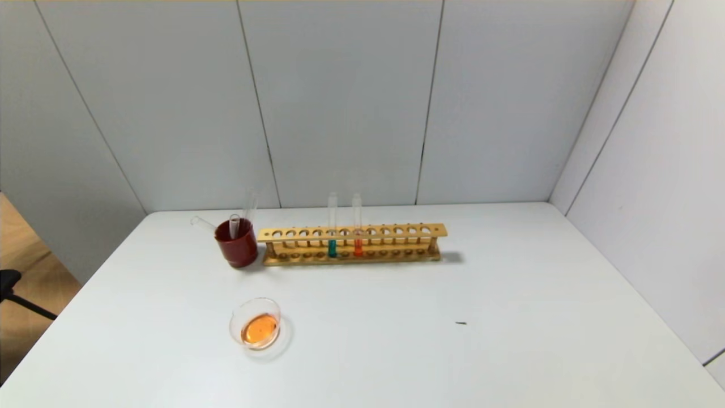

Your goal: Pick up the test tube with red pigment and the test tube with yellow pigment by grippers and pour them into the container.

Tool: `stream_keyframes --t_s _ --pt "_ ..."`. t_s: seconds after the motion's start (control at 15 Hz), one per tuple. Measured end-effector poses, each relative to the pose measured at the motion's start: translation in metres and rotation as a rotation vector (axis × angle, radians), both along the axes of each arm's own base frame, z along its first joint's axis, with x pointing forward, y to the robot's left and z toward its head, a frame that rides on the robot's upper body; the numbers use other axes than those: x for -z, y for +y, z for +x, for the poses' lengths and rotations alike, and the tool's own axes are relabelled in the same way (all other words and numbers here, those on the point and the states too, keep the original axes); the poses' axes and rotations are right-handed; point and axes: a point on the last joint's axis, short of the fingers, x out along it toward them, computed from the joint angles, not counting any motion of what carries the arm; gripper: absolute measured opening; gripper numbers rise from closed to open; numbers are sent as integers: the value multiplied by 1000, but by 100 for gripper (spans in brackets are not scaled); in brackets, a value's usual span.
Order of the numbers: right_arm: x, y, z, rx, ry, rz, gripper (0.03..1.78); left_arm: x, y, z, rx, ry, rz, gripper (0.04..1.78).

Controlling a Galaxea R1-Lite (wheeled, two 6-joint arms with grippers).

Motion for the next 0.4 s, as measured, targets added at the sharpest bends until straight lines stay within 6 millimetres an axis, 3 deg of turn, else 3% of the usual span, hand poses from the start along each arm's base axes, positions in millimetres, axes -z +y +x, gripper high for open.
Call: stream_keyframes --t_s 0.4 --pt "0 0 0 0 0 -1 175 0 0 0 0 0 0 175"
